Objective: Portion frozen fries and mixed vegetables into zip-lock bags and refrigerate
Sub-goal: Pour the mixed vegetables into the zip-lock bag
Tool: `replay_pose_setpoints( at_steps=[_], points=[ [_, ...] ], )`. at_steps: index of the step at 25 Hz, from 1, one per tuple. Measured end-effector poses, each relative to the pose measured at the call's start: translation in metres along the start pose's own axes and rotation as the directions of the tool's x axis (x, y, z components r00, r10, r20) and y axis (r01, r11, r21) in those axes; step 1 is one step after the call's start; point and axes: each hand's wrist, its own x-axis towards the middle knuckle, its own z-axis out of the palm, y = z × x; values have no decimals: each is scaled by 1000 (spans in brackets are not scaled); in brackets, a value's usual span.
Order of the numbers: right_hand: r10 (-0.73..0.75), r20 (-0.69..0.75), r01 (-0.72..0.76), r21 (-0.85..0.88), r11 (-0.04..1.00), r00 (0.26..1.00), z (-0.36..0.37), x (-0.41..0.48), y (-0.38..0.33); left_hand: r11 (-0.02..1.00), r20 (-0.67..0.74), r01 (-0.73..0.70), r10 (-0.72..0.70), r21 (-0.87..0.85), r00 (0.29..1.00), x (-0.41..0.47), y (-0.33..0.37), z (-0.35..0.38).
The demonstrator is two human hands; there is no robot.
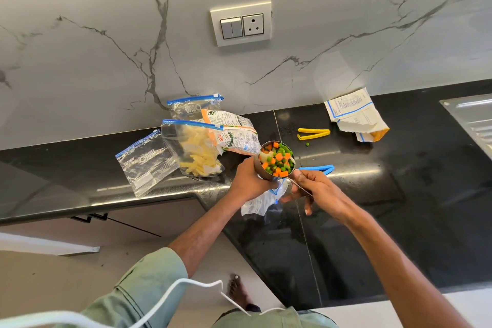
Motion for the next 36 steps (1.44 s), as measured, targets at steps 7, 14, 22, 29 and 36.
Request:
replay_pose_setpoints(
  at_steps=[7, 14, 22, 29, 36],
  points=[
    [39, -3, -39, 54, 998, 999, -7, 2, -3, 990, 92, -16, 29, -138, 995, -5, 1, -7],
    [-1, -103, 1, 0, 1000, 995, 3, 0, -5, 952, 59, -5, 24, -307, 998, -18, 13, -11],
    [-52, -291, 26, -92, 995, 955, 3, 0, 1, 846, 96, 29, 26, -532, 995, -24, 25, -23],
    [-146, -322, 33, -332, 943, 936, 13, -6, -3, 927, 65, 42, -19, -373, 998, -21, 33, -11],
    [-14, -256, -17, -116, 993, 967, 13, -6, -2, 996, -49, -67, 70, 55, 996, -16, 40, -15]
  ],
)
